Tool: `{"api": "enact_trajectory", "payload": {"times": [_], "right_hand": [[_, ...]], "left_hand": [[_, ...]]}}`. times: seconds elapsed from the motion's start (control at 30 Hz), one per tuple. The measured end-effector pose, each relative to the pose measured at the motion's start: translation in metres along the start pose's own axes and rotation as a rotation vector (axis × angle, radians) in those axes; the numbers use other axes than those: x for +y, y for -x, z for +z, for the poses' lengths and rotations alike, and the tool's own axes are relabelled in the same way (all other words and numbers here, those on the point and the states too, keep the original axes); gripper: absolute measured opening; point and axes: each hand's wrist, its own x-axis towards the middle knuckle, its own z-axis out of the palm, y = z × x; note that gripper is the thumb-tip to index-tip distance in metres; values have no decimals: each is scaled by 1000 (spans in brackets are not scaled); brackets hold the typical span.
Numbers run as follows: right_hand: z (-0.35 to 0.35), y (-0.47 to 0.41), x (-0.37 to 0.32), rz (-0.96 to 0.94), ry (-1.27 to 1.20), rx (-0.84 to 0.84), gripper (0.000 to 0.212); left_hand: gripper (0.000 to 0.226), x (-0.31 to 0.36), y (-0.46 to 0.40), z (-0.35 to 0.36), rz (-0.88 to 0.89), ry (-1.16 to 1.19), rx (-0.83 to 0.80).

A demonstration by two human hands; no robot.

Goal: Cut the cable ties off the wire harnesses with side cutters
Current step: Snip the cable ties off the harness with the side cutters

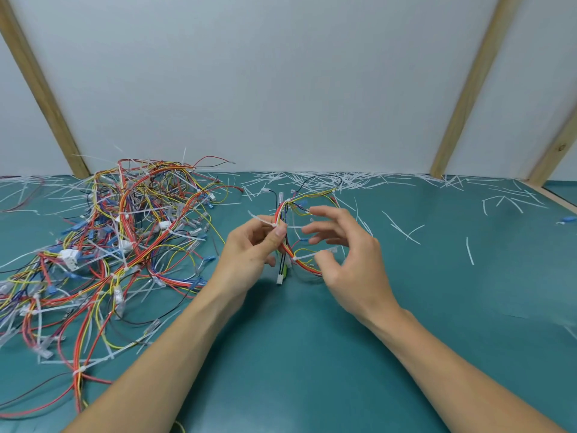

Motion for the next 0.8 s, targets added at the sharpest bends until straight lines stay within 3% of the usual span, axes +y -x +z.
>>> {"api": "enact_trajectory", "payload": {"times": [0.17,0.4,0.8], "right_hand": [[0,-2,6,87,-4,10,37],[5,0,20,85,275,-224,9],[11,3,13,42,174,-282,13]], "left_hand": [[11,1,-2,-4,-61,127,64],[15,2,-4,-9,-129,283,62],[31,0,-4,-9,-149,270,16]]}}
